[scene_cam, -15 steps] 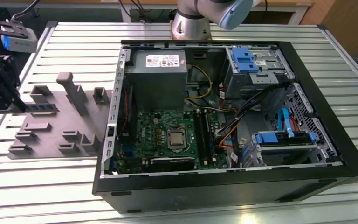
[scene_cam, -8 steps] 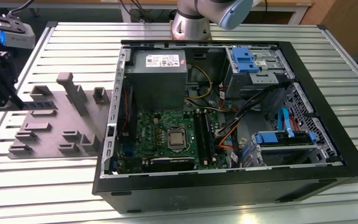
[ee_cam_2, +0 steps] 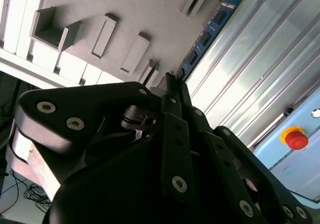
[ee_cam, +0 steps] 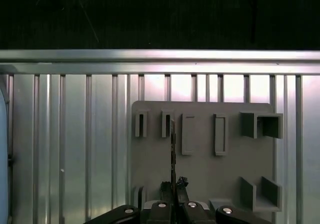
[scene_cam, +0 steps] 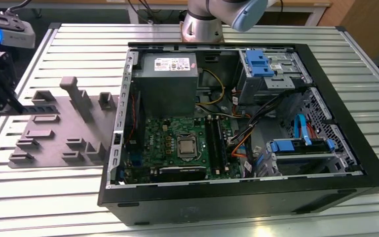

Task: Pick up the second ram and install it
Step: 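Pick up the second ram and move it above second insertion slot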

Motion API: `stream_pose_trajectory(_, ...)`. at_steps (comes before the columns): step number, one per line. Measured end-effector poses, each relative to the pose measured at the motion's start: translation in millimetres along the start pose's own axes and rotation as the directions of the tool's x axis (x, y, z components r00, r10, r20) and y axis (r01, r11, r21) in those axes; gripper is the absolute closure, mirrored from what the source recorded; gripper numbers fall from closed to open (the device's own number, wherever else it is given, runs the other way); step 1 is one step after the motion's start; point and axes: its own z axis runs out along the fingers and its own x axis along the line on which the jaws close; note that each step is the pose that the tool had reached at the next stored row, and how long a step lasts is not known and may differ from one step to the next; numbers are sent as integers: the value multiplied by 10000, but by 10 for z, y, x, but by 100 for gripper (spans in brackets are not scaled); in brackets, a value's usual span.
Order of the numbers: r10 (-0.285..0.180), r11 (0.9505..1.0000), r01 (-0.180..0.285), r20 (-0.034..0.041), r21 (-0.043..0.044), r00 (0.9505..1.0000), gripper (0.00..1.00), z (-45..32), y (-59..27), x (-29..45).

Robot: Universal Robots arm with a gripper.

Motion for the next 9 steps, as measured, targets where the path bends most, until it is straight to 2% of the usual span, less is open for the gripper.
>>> stream_pose_trajectory(9,10,10000,-10,0,0,10000,86,-93,0,-4)
